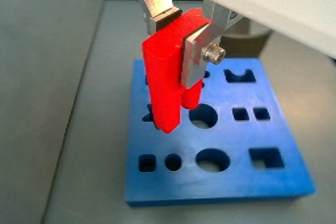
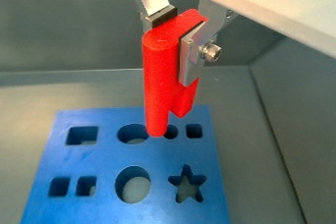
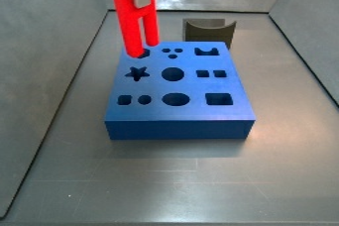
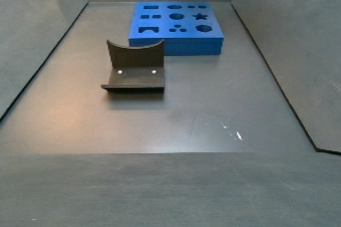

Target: Insert the square-circle object.

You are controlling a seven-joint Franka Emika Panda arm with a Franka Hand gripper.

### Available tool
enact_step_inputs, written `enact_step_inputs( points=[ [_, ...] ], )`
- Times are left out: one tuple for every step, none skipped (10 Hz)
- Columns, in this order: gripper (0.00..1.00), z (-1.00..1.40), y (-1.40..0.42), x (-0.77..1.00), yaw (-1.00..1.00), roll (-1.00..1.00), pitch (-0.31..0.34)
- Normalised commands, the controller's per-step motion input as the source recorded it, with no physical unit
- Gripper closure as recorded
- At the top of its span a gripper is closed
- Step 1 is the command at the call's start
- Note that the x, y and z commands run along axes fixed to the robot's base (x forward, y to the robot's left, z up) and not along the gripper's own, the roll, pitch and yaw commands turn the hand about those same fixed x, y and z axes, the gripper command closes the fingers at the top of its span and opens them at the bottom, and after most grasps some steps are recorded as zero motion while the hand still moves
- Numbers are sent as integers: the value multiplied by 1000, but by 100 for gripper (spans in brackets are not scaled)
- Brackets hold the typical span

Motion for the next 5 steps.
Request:
enact_step_inputs(
  points=[
    [100,-180,0,-109,-880,116,179],
    [100,-194,0,-94,-783,107,283],
    [100,-169,0,-97,-749,119,310],
    [100,-157,0,-106,-731,126,323],
    [100,-200,0,-106,-760,123,279]
  ],
)
